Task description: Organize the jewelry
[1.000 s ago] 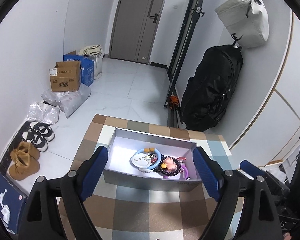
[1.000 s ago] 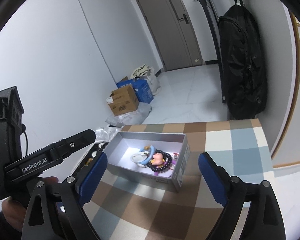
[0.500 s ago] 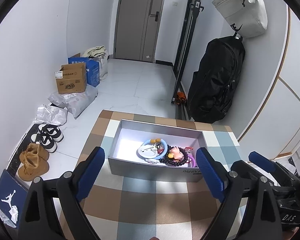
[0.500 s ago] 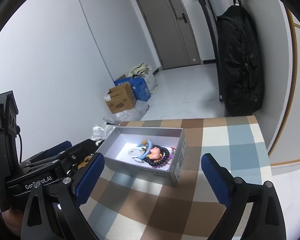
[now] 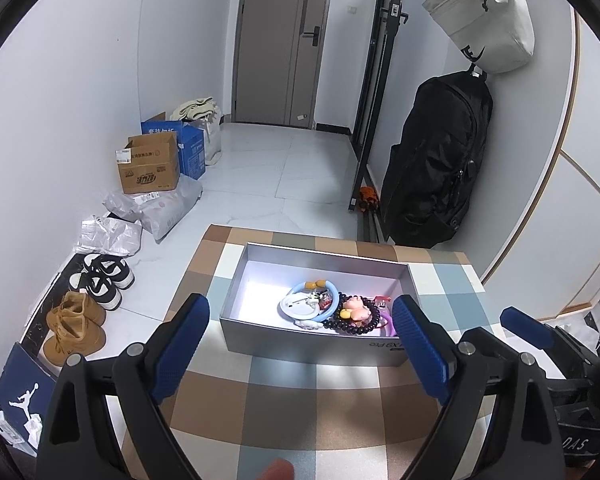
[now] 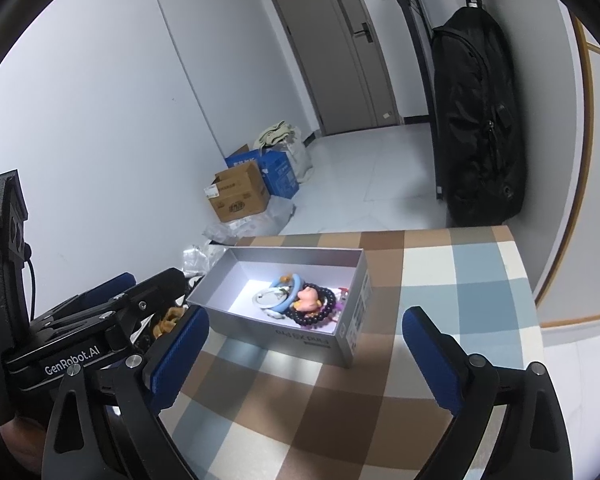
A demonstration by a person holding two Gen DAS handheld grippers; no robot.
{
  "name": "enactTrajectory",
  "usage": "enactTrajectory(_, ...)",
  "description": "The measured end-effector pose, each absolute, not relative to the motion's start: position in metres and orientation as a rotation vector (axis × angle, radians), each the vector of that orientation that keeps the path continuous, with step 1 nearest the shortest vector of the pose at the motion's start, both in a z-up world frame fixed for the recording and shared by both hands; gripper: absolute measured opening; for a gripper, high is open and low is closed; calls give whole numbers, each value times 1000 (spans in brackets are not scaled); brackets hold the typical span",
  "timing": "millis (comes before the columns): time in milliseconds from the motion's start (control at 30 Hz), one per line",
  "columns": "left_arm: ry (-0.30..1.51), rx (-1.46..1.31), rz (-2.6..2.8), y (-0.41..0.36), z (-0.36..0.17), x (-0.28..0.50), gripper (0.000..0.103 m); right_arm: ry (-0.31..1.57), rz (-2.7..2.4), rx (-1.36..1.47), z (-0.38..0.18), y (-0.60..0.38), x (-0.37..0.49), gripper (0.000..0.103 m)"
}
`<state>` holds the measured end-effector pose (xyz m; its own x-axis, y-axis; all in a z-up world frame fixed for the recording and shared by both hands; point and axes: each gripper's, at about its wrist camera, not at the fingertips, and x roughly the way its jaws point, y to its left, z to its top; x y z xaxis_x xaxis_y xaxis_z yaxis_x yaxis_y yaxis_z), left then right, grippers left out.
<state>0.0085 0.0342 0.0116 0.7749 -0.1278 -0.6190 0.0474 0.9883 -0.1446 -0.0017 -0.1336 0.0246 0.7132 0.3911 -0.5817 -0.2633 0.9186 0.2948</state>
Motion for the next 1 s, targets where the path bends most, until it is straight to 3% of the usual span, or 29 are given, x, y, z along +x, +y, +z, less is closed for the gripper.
enactTrajectory(1000,701,-133,-97,33,11,9,90,701,358,208,22,-134,-2,100)
